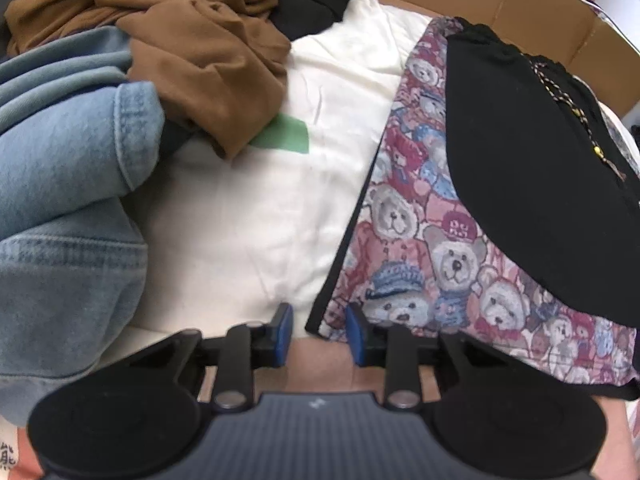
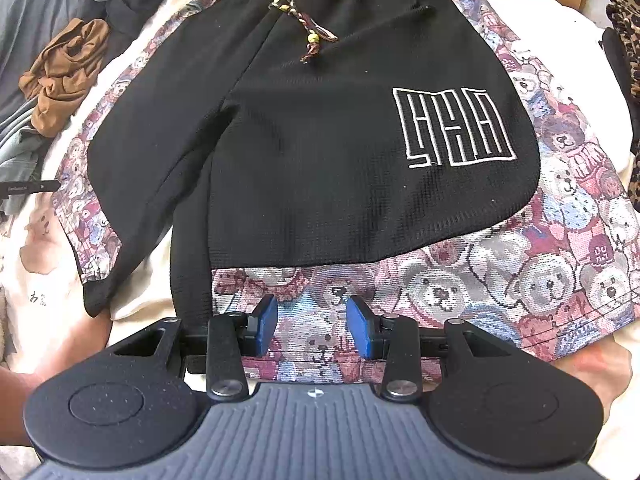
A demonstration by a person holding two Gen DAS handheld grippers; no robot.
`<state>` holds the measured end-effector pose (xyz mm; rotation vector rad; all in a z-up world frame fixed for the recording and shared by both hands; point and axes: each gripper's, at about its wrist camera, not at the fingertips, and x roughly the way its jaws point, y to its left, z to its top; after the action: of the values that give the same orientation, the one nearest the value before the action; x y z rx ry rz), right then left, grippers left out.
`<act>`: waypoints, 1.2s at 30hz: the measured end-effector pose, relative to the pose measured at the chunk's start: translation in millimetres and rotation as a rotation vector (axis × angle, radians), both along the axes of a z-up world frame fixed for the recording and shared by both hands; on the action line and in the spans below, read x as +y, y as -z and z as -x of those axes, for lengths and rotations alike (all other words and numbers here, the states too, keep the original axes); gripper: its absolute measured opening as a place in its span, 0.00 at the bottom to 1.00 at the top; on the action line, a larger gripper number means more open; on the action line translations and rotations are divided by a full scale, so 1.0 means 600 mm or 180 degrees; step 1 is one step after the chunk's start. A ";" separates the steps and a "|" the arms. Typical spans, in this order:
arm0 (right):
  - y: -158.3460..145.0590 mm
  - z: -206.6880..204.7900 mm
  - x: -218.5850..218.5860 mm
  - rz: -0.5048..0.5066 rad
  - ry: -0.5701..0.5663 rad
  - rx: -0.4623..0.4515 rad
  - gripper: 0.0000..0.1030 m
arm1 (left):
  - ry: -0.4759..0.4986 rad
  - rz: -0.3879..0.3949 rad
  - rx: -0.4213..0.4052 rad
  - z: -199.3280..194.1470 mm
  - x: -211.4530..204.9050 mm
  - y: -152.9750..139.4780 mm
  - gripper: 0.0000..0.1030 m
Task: Fold clothes
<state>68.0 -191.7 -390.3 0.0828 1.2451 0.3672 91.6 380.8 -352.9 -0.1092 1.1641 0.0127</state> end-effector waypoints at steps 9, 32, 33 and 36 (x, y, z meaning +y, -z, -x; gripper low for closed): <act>-0.001 -0.006 -0.043 0.0174 0.0325 -0.0194 0.44 | 0.0071 0.0034 0.0071 -0.011 -0.004 -0.007 0.10; -0.114 -0.030 -0.072 0.0025 0.0399 -0.0312 0.44 | 0.0334 0.0229 -0.0165 -0.046 -0.103 -0.179 0.07; -0.130 -0.034 -0.070 0.0019 0.0364 -0.0322 0.44 | 0.0343 0.0242 -0.0165 -0.047 -0.110 -0.186 0.07; -0.183 -0.048 -0.066 0.0003 0.0240 -0.0374 0.44 | 0.0385 0.0268 -0.0190 -0.050 -0.132 -0.211 0.07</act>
<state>96.9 -231.3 -280.7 0.1058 1.1229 0.3018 121.8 301.9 -226.2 -0.1127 1.1100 -0.1457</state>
